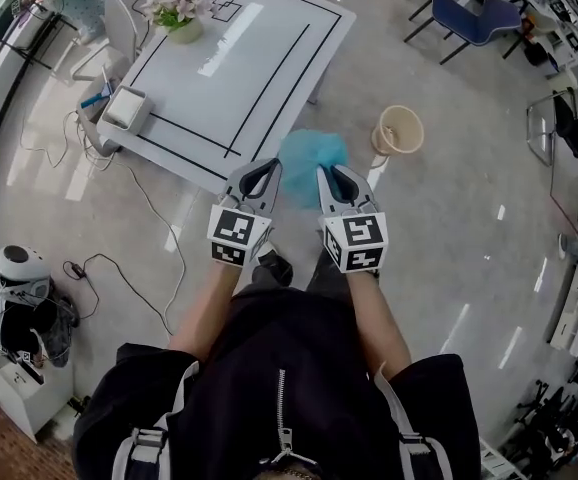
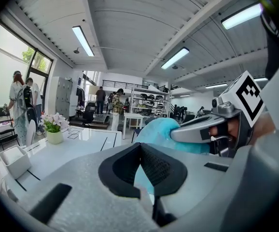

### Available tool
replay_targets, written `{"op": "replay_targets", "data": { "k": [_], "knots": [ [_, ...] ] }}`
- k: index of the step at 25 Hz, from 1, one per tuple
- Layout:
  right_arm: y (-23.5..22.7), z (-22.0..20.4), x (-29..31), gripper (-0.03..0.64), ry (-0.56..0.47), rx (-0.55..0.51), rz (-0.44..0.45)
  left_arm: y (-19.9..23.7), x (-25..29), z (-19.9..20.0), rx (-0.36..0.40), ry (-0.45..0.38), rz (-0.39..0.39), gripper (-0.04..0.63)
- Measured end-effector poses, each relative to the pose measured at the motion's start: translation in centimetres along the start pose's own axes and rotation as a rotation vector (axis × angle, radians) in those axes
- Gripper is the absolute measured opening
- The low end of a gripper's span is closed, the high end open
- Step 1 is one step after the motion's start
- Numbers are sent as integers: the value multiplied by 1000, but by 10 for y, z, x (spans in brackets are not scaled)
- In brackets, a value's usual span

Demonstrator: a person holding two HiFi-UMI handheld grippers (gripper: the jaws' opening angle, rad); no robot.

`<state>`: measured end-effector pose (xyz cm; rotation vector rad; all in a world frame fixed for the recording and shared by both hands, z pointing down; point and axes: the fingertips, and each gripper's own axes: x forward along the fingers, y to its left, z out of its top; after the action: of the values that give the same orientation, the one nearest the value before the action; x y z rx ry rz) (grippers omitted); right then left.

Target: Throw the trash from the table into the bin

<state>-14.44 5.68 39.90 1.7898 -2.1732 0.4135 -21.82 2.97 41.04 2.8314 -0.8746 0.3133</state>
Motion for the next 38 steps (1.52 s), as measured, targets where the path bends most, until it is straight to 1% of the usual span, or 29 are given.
{"op": "replay_targets", "data": {
  "k": [11, 16, 19, 27, 31, 35, 38],
  "knots": [
    [-56, -11, -8, 25, -13, 66, -72, -26, 47, 2, 38, 40, -67, 5],
    [-95, -22, -14, 25, -5, 84, -76, -49, 77, 6, 55, 55, -75, 5],
    [-117, -22, -11, 25, -2, 91, -58, -55, 94, 10, 58, 61, -57, 5],
    [-184, -10, 19, 25, 8, 93, 12, -48, 157, 26, 37, 76, 34, 5],
    [-226, -3, 25, 25, 15, 88, 40, -57, 193, 40, 33, 79, 68, 5],
    [-267, -5, 27, 25, 28, 89, 50, -66, 227, 48, 17, 78, 102, 5],
    [-302, -11, 22, 25, 36, 94, 48, -82, 256, 53, 12, 77, 105, 5]
  ]
}}
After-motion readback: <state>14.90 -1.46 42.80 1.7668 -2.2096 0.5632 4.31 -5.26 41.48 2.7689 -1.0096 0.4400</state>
